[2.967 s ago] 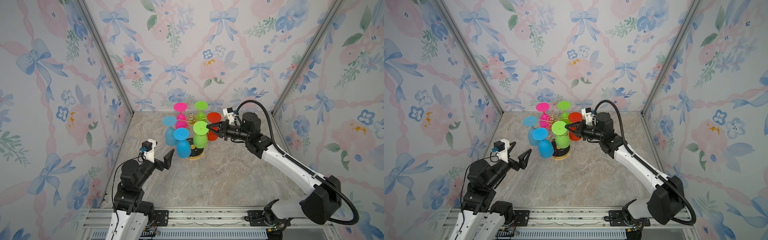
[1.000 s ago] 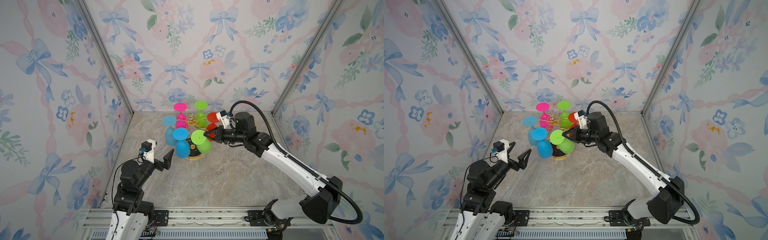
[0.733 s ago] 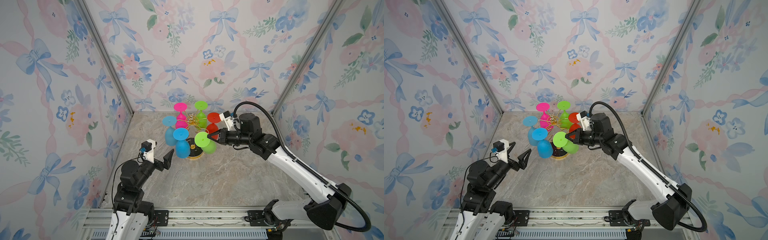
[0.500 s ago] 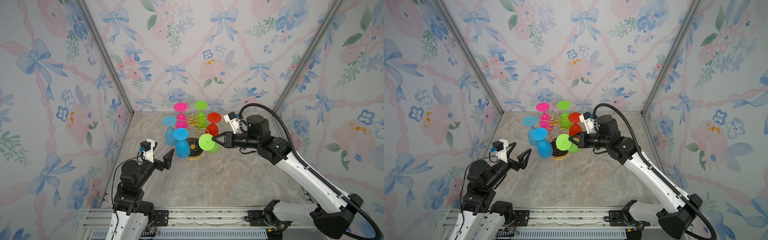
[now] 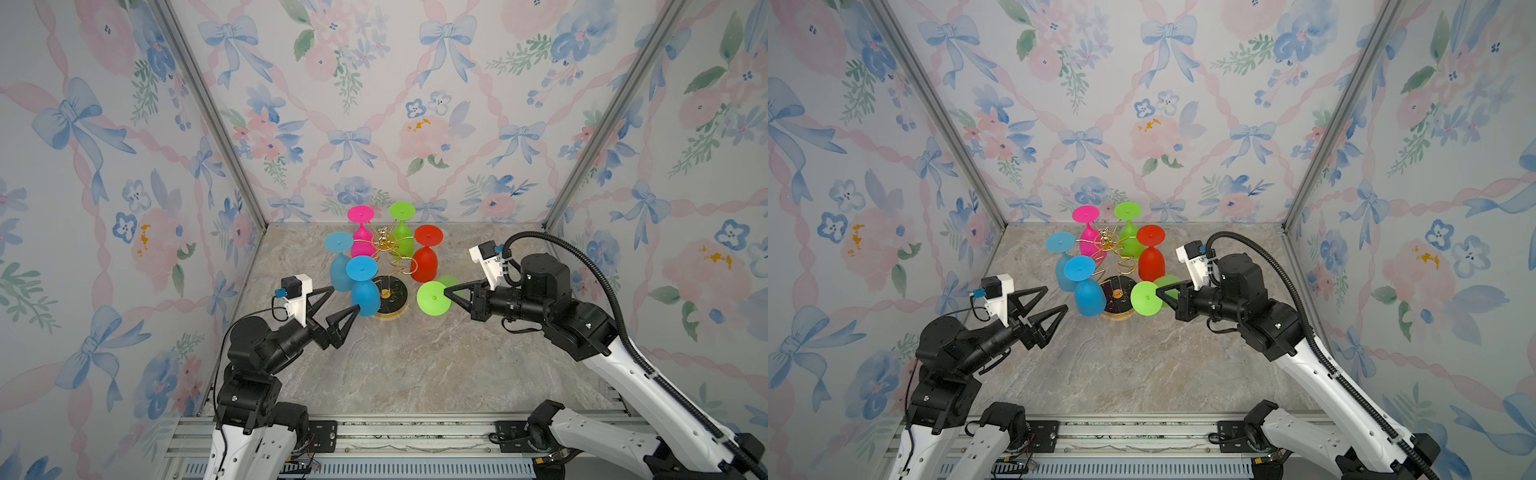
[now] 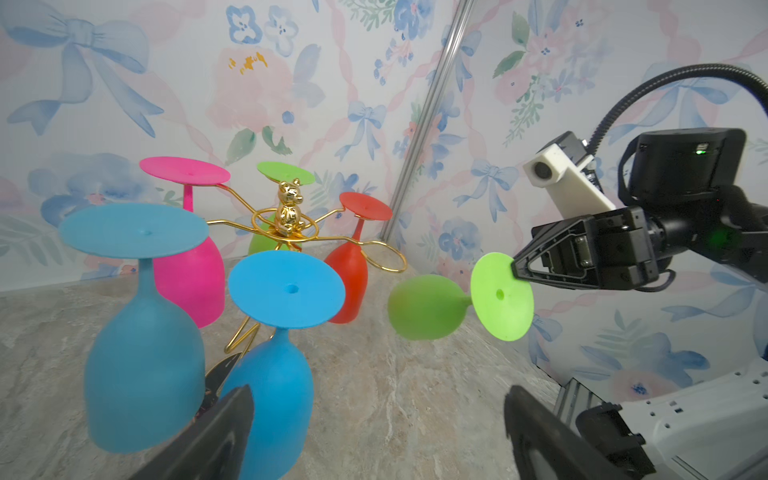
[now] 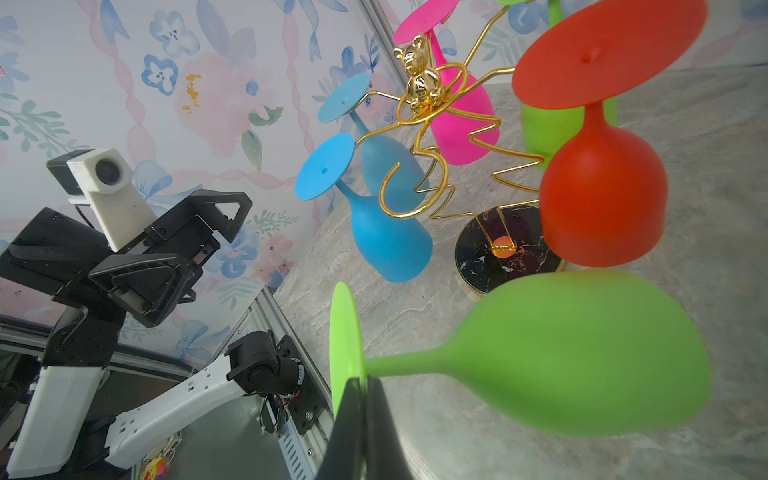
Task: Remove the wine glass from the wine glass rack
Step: 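Pull the green glass off the rack with the right gripper while the left gripper approaches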
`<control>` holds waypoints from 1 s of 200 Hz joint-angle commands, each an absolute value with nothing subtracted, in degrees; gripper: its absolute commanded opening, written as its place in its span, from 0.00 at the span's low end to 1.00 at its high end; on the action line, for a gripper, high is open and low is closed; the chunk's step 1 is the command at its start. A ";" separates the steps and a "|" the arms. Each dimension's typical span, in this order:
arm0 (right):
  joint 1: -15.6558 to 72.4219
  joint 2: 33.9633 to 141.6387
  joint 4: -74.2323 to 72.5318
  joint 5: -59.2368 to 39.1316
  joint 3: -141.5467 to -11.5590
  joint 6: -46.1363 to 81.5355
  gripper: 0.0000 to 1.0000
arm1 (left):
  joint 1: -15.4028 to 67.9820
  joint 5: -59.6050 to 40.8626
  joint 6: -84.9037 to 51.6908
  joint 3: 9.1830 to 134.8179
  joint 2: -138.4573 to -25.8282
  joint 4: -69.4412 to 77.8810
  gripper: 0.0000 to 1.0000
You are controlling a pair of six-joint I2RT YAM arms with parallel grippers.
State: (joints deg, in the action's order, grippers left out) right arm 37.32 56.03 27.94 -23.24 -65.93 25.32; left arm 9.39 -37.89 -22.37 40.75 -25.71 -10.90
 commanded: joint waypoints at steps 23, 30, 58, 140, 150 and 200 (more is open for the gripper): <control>41.55 50.46 26.24 -18.66 -62.04 18.98 0.00 | 12.95 -42.37 -27.55 36.99 -24.84 -11.87 0.93; 42.75 49.43 26.00 -17.33 -61.44 17.90 0.00 | 13.82 -41.80 -28.03 36.64 -24.63 -11.87 0.93; 46.18 47.06 25.14 -13.83 -59.79 15.06 0.00 | 18.34 -38.81 -29.65 35.66 -24.25 -11.69 0.90; 48.14 46.35 23.52 -12.45 -57.34 13.62 0.00 | 38.19 -27.87 -33.44 31.46 -28.13 1.55 0.90; 48.17 45.97 23.17 -13.11 -56.89 13.71 0.00 | 42.21 -26.01 -33.33 30.83 -30.06 4.66 0.90; 48.58 40.60 22.22 -13.86 -54.40 13.21 0.00 | 52.56 -23.60 -32.54 28.58 -37.69 21.41 0.83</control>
